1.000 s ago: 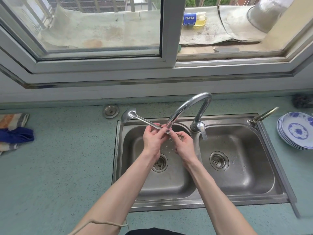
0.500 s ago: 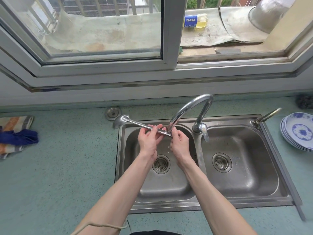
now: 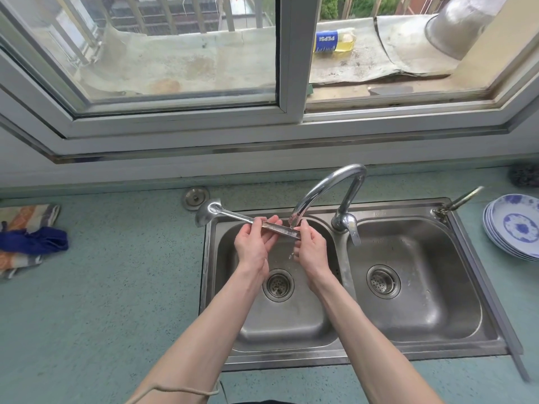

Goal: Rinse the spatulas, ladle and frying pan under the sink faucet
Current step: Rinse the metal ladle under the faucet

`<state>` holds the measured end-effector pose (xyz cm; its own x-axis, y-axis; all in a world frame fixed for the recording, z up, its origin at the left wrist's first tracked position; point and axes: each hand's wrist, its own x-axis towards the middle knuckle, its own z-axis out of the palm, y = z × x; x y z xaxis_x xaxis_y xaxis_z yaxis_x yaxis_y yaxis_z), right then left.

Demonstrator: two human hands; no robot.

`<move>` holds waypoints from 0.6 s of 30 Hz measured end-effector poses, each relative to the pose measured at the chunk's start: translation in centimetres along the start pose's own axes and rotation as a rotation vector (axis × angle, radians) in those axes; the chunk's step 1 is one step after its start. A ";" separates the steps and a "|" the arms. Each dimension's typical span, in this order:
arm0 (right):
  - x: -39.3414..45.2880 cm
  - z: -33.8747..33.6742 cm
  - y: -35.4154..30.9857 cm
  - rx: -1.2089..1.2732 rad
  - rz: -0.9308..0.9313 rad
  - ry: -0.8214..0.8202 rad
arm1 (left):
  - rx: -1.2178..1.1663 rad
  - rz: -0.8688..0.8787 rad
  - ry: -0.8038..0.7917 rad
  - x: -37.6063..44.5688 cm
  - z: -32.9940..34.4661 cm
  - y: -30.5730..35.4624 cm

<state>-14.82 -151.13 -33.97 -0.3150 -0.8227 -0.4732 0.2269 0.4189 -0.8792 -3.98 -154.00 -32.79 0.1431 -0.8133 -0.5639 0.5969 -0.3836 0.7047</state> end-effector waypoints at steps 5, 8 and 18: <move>-0.2 -1.0 0.2 0.022 0.006 0.007 | 0.064 0.010 0.050 0.6 -0.4 0.3; -0.3 -1.8 0.3 0.021 -0.006 0.016 | 0.039 0.020 0.076 0.5 -0.1 0.4; -0.2 -6.4 1.2 -0.037 -0.015 0.091 | 0.107 -0.038 0.001 -0.9 0.5 -1.5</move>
<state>-20.38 -147.99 -35.26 -0.4006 -0.7917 -0.4613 0.1877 0.4218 -0.8870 -5.44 -152.91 -33.13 0.1233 -0.7969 -0.5914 0.5139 -0.4586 0.7250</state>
